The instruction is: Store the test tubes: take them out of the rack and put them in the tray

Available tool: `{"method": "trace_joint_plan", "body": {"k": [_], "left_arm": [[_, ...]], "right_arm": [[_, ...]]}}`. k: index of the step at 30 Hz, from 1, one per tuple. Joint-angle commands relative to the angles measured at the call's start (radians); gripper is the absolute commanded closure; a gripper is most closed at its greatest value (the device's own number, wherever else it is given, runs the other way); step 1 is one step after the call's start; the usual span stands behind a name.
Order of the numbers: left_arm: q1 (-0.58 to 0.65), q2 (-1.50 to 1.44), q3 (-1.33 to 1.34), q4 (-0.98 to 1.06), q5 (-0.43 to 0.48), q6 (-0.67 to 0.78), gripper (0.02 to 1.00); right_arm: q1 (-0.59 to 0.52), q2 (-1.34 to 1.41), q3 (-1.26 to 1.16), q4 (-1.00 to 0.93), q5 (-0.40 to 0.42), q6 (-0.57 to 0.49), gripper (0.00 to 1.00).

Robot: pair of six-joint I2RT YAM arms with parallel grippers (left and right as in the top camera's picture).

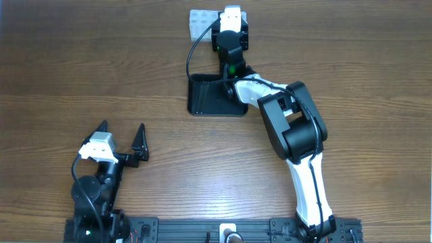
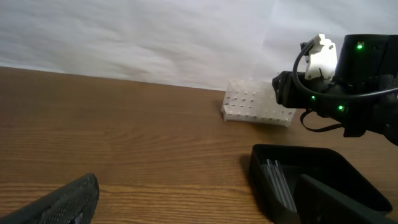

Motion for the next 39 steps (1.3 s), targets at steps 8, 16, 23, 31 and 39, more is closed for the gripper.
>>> {"method": "trace_joint_plan", "body": {"k": [8, 16, 23, 31, 39], "left_arm": [[0.005, -0.006, -0.004, -0.002, 0.010, -0.006, 0.020], [0.005, -0.006, -0.004, -0.002, 0.010, -0.006, 0.018], [0.005, -0.006, -0.004, -0.002, 0.010, -0.006, 0.018], [0.005, -0.006, -0.004, -0.002, 0.010, -0.006, 0.018], [0.005, -0.006, -0.004, -0.002, 0.010, -0.006, 0.018]], "right_arm": [[-0.010, 0.014, 0.023, 0.001, -0.001, 0.044, 0.415], [-0.022, 0.014, 0.023, 0.016, -0.005, 0.063, 0.402], [-0.029, 0.014, 0.024, 0.043, -0.013, 0.063, 0.386], [-0.029, 0.014, 0.024, 0.059, -0.035, 0.062, 0.402], [-0.028, 0.014, 0.024, 0.034, -0.035, 0.062, 0.492]]}}
